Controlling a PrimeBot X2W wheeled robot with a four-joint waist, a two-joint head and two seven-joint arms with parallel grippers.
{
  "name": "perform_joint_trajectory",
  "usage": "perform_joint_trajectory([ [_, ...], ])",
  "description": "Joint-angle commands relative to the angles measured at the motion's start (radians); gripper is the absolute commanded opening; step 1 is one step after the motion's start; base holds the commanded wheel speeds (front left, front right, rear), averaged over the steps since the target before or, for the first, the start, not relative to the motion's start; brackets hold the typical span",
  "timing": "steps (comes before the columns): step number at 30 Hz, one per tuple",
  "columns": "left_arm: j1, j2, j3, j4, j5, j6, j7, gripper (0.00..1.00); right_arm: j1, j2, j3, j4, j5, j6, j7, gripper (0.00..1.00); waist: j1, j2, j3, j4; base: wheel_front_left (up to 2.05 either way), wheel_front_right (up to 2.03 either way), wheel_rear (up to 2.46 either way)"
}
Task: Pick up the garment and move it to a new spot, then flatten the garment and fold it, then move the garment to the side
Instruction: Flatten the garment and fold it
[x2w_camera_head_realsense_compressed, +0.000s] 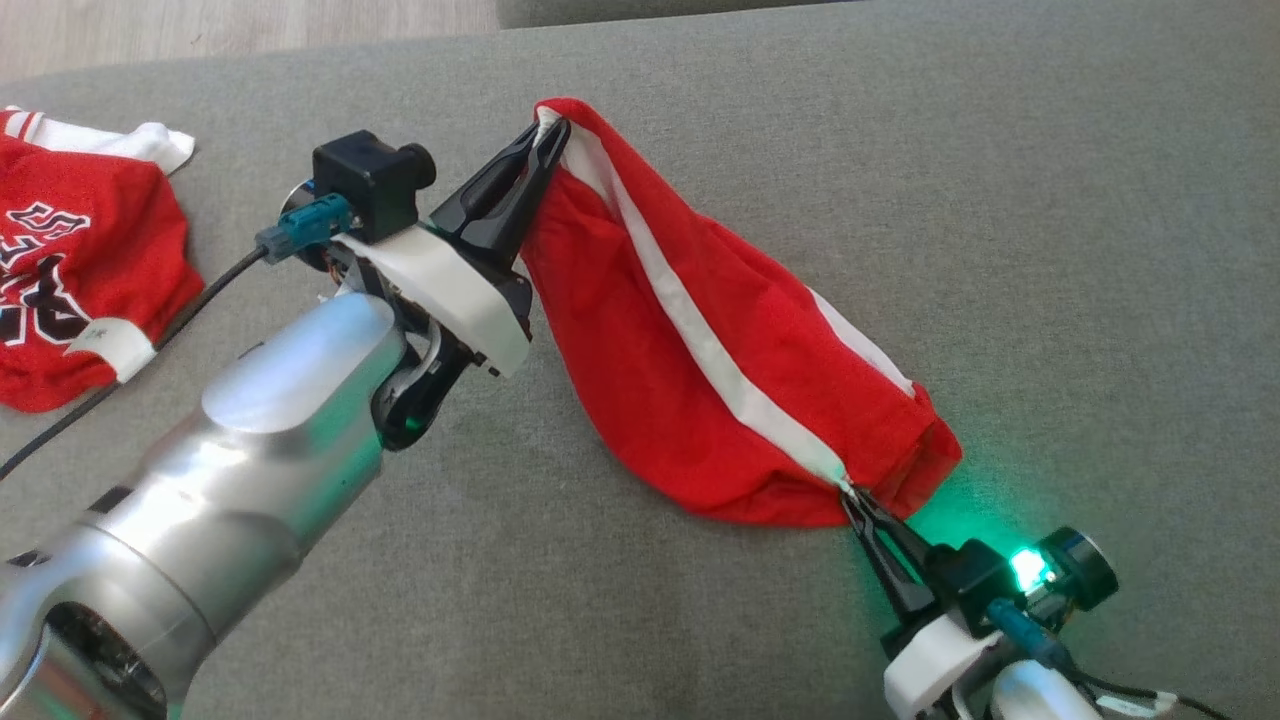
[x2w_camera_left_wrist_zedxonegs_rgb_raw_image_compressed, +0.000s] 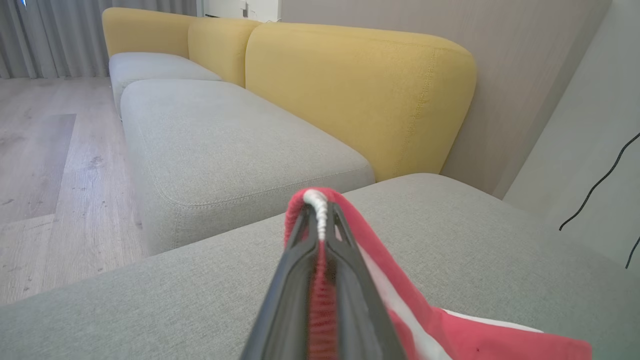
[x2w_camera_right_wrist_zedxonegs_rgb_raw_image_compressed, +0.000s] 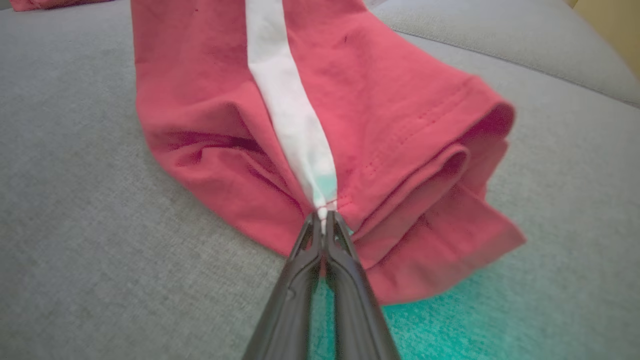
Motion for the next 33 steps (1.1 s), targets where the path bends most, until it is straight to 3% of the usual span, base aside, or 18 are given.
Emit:
perform_joint_trajectory([
  [1, -0.068, 0.031, 0.034, -0.019, -0.006, 0.002, -0.012, 0.00, -0.022, -0.002, 0.009, -0.029, -0.013, 0.007, -0.011, 0.00, 0.0000, 0.0000, -0.002, -0.001, 0.00, 0.00, 0.00],
  [11, -0.043, 0.055, 0.102, -0.058, 0.037, 0.002, -0.012, 0.00, -0.007, -0.035, -0.145, -0.323, -0.063, 0.007, -0.011, 0.00, 0.0000, 0.0000, -0.071, -0.024, 0.00, 0.00, 0.00],
  [18, -0.081, 0.060, 0.254, -0.103, 0.098, 0.002, -0.012, 0.00, -0.147, -0.160, -0.261, -0.403, -0.051, 0.007, -0.011, 0.00, 0.0000, 0.0000, -0.065, -0.054, 0.00, 0.00, 0.00],
  [20, -0.130, 0.038, 0.358, -0.125, 0.163, 0.002, -0.012, 0.00, -0.314, -0.240, -0.278, -0.365, -0.030, 0.007, -0.011, 0.00, 0.0000, 0.0000, -0.024, -0.068, 0.00, 0.00, 0.00],
  [23, -0.197, -0.011, 0.507, -0.158, 0.253, 0.002, -0.012, 0.00, -0.505, -0.308, -0.298, -0.324, -0.041, 0.007, -0.011, 0.00, 0.0000, 0.0000, 0.030, -0.071, 0.00, 0.00, 0.00],
  [28, -0.234, -0.102, 0.700, -0.253, 0.379, 0.002, -0.012, 0.00, -0.696, -0.353, -0.317, -0.313, -0.073, 0.007, -0.011, 0.00, 0.0000, 0.0000, 0.089, -0.070, 0.00, 0.00, 0.00],
  [31, -0.198, -0.135, 0.746, -0.333, 0.436, 0.002, -0.012, 0.00, -0.766, -0.359, -0.340, -0.321, -0.089, 0.007, -0.011, 0.00, 0.0000, 0.0000, 0.104, -0.075, 0.00, 0.00, 0.00],
  [33, -0.162, -0.131, 0.708, -0.374, 0.446, 0.002, -0.012, 0.00, -0.779, -0.370, -0.354, -0.326, -0.103, 0.007, -0.011, 0.00, 0.0000, 0.0000, 0.107, -0.075, 0.00, 0.00, 0.00],
])
